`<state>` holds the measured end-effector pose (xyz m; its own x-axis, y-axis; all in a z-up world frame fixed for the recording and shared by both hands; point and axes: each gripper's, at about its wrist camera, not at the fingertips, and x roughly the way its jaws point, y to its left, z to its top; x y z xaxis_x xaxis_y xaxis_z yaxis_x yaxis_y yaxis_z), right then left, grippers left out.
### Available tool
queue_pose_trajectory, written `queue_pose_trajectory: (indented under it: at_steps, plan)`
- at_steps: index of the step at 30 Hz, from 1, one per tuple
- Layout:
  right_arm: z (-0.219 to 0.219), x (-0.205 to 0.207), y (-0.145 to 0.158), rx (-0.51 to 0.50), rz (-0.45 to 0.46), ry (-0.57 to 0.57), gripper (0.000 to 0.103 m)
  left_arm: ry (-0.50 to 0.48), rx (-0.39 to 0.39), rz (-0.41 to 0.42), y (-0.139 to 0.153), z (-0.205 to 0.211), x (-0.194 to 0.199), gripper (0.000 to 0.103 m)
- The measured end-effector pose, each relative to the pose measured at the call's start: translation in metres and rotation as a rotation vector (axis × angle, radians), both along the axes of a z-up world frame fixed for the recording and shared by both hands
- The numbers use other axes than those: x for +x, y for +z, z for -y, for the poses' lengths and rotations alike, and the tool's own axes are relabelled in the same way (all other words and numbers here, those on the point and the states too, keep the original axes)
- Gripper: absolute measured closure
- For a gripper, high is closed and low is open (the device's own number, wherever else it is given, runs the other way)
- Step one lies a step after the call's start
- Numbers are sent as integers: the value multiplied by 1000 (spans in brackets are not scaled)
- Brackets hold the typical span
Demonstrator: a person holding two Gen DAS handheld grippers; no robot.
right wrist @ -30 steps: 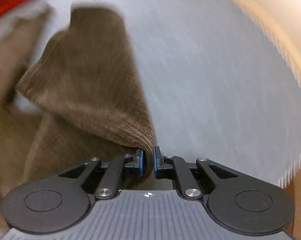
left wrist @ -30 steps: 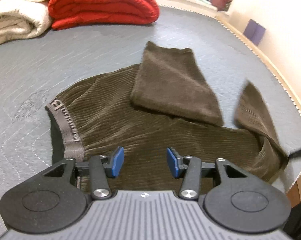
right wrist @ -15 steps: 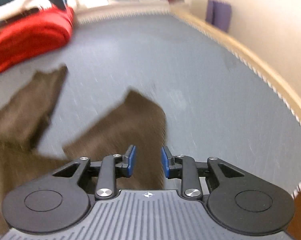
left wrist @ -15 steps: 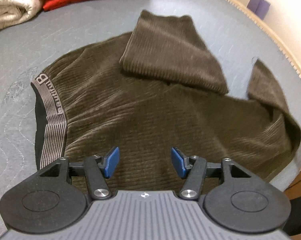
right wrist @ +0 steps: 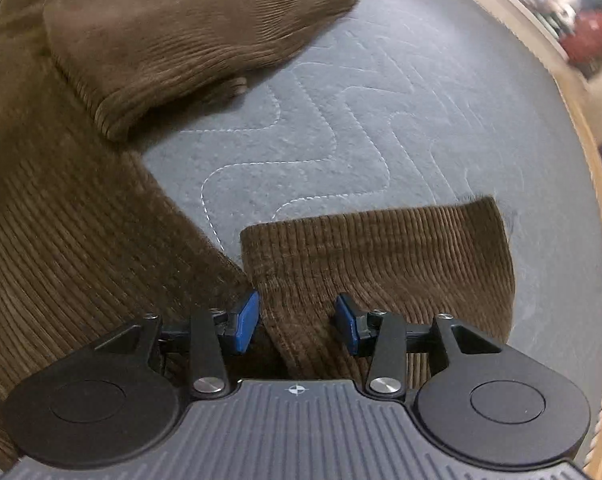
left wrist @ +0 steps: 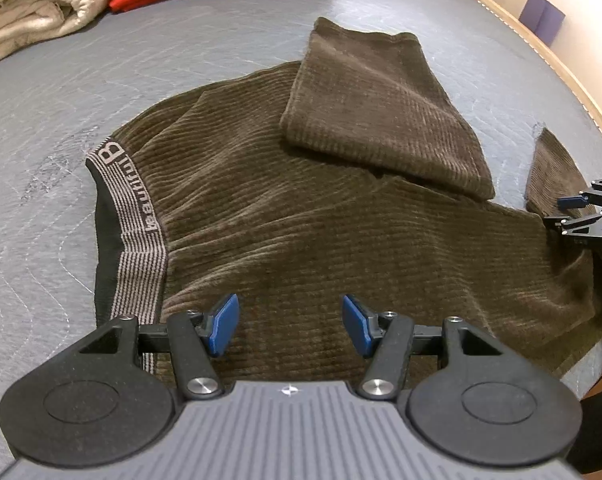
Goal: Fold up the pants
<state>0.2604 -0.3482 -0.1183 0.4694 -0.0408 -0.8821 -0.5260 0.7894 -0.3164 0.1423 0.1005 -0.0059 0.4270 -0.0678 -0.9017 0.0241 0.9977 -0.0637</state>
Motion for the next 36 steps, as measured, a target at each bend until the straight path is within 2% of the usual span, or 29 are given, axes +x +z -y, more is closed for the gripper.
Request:
queue_pose_trajectory:
  at_steps: [2, 4, 5, 6, 9, 11, 12, 16, 18, 19, 22, 24, 28, 32, 33, 34, 35, 36]
  plan:
    - [3, 4, 2, 18, 5, -22, 65, 3, 0, 0, 0, -1, 2, 40]
    - [11, 1, 10, 64, 8, -46, 90, 0, -3, 2, 1, 0, 3, 40]
    - [16, 0, 14, 88, 13, -56, 97, -5, -5, 4, 1, 2, 3, 40]
    - [22, -2, 17, 105, 22, -61, 100, -11, -4, 5, 1, 4, 2, 40]
    - [40, -15, 35, 132, 84, -93, 101, -29, -4, 12, 3, 12, 0, 40]
    - [62, -23, 49, 142, 176, -162, 101, -35, -5, 17, 4, 16, -2, 40]
    - [78, -25, 60, 156, 233, -231, 101, -35, -5, 19, 5, 17, -3, 40]
    - [193, -49, 99, 296, 469, -693, 101, -39, -6, 28, 8, 19, -7, 40]
    - [257, -72, 101, 304, 525, -944, 101, -38, 1, 25, 7, 18, -8, 40]
    - [290, -84, 94, 313, 505, -1082, 101, -37, 3, 23, 7, 17, -9, 40]
    - [376, -123, 46, 421, 283, -1450, 103, -31, 4, 11, 4, 11, -10, 40]
    - [405, -145, 22, 404, 201, -1587, 103, -21, 0, 0, 2, 5, -10, 40]
    - [423, -154, 15, 408, 221, -1626, 99, 14, -4, -12, 0, -5, -11, 39]
    - [407, -157, 44, 508, 379, -1531, 99, 40, -7, -14, -1, -10, -10, 38]
    - [401, -152, 49, 546, 417, -1481, 94, 42, -5, -17, -2, -10, -10, 38]
    - [393, -144, 53, 592, 440, -1422, 81, 42, -1, -19, -3, -9, -9, 37]
    - [387, -135, 53, 643, 438, -1370, 71, 40, 5, -23, -4, -8, -10, 36]
    - [383, -125, 51, 694, 419, -1327, 57, 39, 10, -27, -6, -8, -10, 36]
